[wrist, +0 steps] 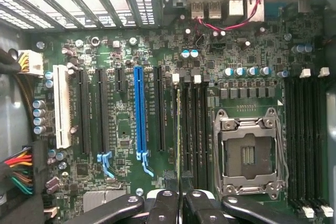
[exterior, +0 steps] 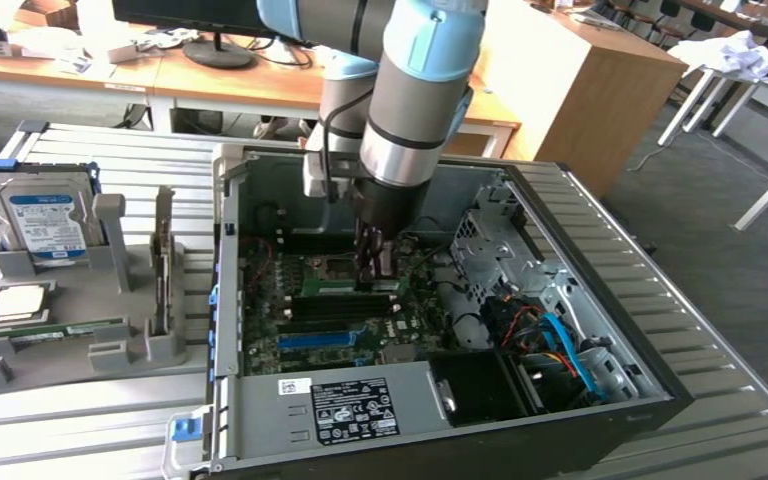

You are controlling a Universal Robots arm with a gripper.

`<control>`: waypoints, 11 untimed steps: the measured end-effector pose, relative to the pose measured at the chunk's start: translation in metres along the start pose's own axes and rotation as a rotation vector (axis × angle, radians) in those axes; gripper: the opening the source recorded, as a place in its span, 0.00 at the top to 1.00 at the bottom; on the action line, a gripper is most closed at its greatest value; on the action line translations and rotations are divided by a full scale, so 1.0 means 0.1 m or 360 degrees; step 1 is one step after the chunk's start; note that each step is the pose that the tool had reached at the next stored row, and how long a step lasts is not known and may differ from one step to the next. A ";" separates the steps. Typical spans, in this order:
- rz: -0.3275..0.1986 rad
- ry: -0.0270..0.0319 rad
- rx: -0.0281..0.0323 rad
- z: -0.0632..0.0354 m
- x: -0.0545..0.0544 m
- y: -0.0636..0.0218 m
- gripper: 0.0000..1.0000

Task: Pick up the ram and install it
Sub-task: 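Insert the ram into the slot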

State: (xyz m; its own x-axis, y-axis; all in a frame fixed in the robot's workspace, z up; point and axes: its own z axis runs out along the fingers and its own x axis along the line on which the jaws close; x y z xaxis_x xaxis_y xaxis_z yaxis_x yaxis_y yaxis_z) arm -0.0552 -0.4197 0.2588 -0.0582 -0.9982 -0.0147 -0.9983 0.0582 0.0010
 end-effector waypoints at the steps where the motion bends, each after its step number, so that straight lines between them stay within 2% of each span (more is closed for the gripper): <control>1: 0.0000 0.00000 0.00000 0.008 0.00 0.000 0.87; 4: -0.0006 0.00002 -0.00001 0.033 0.00 0.004 0.87; 8: -0.0061 0.00002 -0.00009 0.060 0.00 0.003 0.87; 11: -0.0062 0.00001 -0.00010 0.081 0.00 0.005 0.87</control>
State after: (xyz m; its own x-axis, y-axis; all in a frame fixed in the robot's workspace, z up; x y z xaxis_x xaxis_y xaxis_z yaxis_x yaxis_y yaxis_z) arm -0.0558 -0.4197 0.2507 -0.0192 -0.9997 -0.0147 -0.9998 0.0192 0.0010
